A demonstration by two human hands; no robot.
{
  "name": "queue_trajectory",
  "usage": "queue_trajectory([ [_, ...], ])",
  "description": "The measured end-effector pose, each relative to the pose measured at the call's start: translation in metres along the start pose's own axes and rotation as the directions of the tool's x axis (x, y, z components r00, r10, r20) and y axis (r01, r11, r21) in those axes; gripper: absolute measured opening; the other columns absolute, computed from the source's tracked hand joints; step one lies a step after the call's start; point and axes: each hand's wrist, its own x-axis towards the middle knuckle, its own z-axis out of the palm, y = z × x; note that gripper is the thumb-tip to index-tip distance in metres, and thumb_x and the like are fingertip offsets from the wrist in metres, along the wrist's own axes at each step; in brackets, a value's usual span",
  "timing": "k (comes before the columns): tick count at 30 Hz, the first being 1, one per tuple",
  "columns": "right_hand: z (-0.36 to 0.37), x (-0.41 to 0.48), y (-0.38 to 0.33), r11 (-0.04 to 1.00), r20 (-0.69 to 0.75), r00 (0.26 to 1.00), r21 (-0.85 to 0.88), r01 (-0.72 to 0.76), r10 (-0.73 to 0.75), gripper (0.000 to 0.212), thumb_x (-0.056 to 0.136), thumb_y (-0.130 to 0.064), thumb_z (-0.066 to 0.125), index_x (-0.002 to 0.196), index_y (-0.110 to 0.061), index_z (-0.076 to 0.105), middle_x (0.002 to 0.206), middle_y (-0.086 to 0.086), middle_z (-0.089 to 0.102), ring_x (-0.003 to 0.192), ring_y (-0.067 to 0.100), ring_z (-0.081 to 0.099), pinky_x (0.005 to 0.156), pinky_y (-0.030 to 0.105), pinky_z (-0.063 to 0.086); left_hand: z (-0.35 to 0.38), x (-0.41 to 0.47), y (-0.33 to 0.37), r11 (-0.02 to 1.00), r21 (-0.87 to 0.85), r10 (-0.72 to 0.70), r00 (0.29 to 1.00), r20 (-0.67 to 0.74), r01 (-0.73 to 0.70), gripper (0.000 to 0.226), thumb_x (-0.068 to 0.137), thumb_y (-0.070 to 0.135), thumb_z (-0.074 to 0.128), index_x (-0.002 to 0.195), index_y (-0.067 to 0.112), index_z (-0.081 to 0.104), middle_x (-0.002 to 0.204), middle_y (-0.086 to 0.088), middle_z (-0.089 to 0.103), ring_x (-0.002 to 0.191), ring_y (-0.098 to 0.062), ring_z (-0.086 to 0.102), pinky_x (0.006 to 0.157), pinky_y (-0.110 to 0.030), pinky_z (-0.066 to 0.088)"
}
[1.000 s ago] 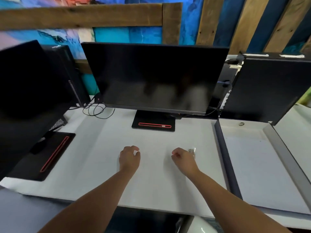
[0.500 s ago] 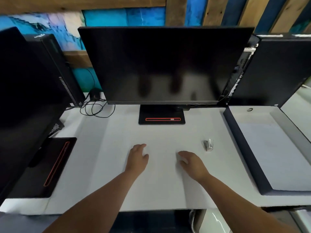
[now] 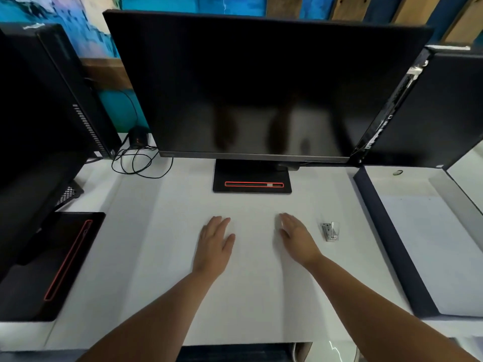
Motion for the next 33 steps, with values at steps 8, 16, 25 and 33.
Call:
queue_trajectory([
  [8, -0.006, 0.038, -0.004, 0.946, -0.041, 0.999, -0.321, -0.042, 0.030, 0.043, 0.098, -0.034, 0.033, 0.140, -0.026, 0.031, 0.142, 0.002, 0.037, 0.128, 0.027, 0.033, 0.100, 0.039, 0.031, 0.002, 0.003, 0.002, 0.998, 0.023, -0.055, 0.998, 0.018, 0.054, 0.052, 0.098, 0.039, 0.041, 0.146, 0.022, 0.034, 0.156, 0.003, 0.024, 0.145, -0.013, 0.016, 0.119, -0.030, 0.015],
  [16, -0.001, 0.049, -0.006, 0.903, -0.039, 0.999, -0.427, -0.050, 0.037, 0.052, 0.098, -0.049, 0.017, 0.146, -0.030, 0.020, 0.146, 0.006, 0.031, 0.128, 0.029, 0.030, 0.101, 0.042, 0.028, 0.009, 0.006, -0.001, 0.973, 0.231, -0.025, 0.994, 0.104, 0.000, 0.082, 0.081, 0.064, 0.001, 0.152, 0.026, 0.015, 0.161, 0.005, 0.007, 0.147, -0.007, -0.004, 0.119, -0.028, -0.008],
  [25, -0.005, 0.047, 0.000, 0.887, 0.004, 1.000, -0.462, 0.023, -0.023, 0.051, 0.095, -0.055, 0.016, 0.138, -0.033, 0.030, 0.137, 0.008, 0.038, 0.121, 0.029, 0.035, 0.097, 0.043, 0.031, 0.006, 0.005, 0.003, 0.982, 0.187, -0.047, 0.992, 0.114, 0.025, 0.083, 0.080, 0.064, 0.004, 0.152, 0.024, 0.016, 0.160, 0.003, 0.011, 0.147, -0.008, 0.001, 0.120, -0.028, -0.005],
  [33, 0.010, 0.029, -0.002, 0.976, -0.146, 0.965, -0.014, 0.220, -0.219, 0.041, 0.091, -0.016, 0.035, 0.119, -0.024, 0.064, 0.115, -0.002, 0.067, 0.109, 0.025, 0.056, 0.100, 0.039, 0.037, 0.004, 0.003, 0.005, 0.993, 0.113, -0.026, 0.997, 0.074, 0.017, 0.080, 0.083, 0.061, 0.007, 0.148, 0.019, 0.026, 0.156, 0.001, 0.025, 0.146, -0.011, 0.013, 0.120, -0.026, 0.000],
])
